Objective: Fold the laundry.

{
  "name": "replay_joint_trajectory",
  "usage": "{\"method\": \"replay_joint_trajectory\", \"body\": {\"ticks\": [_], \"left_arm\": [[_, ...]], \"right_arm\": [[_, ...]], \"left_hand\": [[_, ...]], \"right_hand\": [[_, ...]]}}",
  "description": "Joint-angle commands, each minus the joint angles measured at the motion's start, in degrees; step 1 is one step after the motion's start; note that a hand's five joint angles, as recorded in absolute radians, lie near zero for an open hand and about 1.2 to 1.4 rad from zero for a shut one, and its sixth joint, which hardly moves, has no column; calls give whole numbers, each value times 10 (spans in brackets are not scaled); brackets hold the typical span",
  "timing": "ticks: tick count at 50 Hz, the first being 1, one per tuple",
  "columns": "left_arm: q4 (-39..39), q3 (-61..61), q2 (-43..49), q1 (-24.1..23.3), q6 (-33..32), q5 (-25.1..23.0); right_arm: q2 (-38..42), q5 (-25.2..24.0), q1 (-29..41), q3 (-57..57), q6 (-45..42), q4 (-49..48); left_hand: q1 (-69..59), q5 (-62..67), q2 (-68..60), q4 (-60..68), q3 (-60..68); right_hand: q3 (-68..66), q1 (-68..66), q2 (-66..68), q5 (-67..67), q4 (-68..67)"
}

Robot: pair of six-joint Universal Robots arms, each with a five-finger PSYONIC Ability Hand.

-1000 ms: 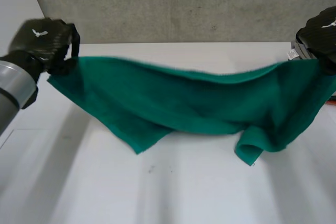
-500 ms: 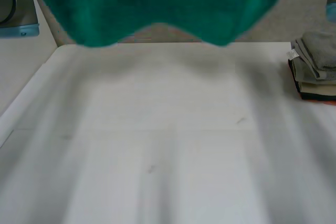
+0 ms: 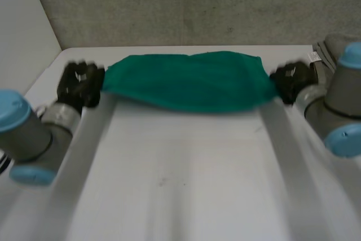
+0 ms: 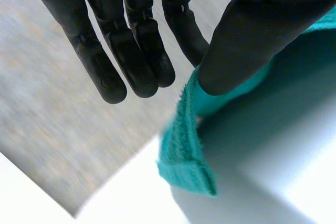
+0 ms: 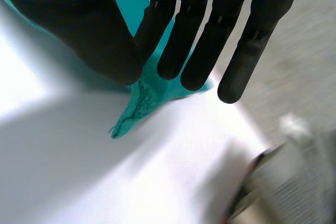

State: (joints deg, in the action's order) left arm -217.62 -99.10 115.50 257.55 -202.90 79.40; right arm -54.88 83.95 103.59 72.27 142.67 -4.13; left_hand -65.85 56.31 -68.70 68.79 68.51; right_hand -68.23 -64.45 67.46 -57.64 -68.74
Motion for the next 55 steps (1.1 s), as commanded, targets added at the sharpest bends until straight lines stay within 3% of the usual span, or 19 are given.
{"method": "replay_joint_trajectory", "body": {"ticks": [1, 8, 12, 17, 22, 27, 29, 30, 31, 38, 46, 55], "left_arm": [[148, -206, -151, 25, -139, -1], [449, -290, -284, 77, -262, -16], [507, -280, -299, 84, -283, -48], [430, -222, -288, 81, -272, -71], [291, -160, -207, 60, -241, -65], [227, -86, -128, 2, -189, -15], [228, -74, -114, -6, -183, 6], [229, -70, -110, -12, -181, 14], [229, -64, -106, -20, -179, 26], [227, -55, -106, -29, -175, 36], [227, -49, -105, -29, -175, 36], [225, -40, -90, -29, -175, 37]], "right_arm": [[-90, 1, -26, 148, -106, 130], [-254, 17, -105, 301, -287, 287], [-284, 11, -108, 327, -317, 309], [-263, 9, -103, 300, -261, 255], [-155, 13, -55, 215, -172, 149], [-126, 21, -18, 177, -123, 99], [-126, 22, -16, 177, -91, 84], [-127, 24, -12, 183, -55, 71], [-127, 25, -12, 187, -41, 67], [-221, 21, -18, 233, 72, 112], [-260, -13, -20, 304, 84, 235], [-297, -31, -54, 408, 76, 163]], "left_hand": [[-141, 137, -113, 112, 115], [-141, 137, -113, 112, 115], [-141, 137, -113, 112, 115], [-141, 137, -113, 112, 115], [-141, 137, -113, 112, 115], [-141, 137, -113, 112, 115], [-141, 137, -113, 112, 115], [-141, 137, -113, 112, 115], [-141, 137, -113, 112, 115], [-141, 137, -113, 112, 115], [-141, 137, -113, 112, 115], [-141, 137, -113, 112, 115]], "right_hand": [[-118, -156, 125, -124, -113], [-118, -156, 125, -124, -113], [-118, -156, 125, -124, -113], [-118, -156, 125, -124, -113], [-118, -156, 125, -124, -113], [-118, -156, 125, -124, -113], [157, 120, -150, 152, 163], [532, 494, -525, 526, 537], [582, 544, -575, 576, 587], [582, 544, -575, 576, 587], [582, 544, -575, 576, 587], [452, 414, -444, 446, 457]]}}
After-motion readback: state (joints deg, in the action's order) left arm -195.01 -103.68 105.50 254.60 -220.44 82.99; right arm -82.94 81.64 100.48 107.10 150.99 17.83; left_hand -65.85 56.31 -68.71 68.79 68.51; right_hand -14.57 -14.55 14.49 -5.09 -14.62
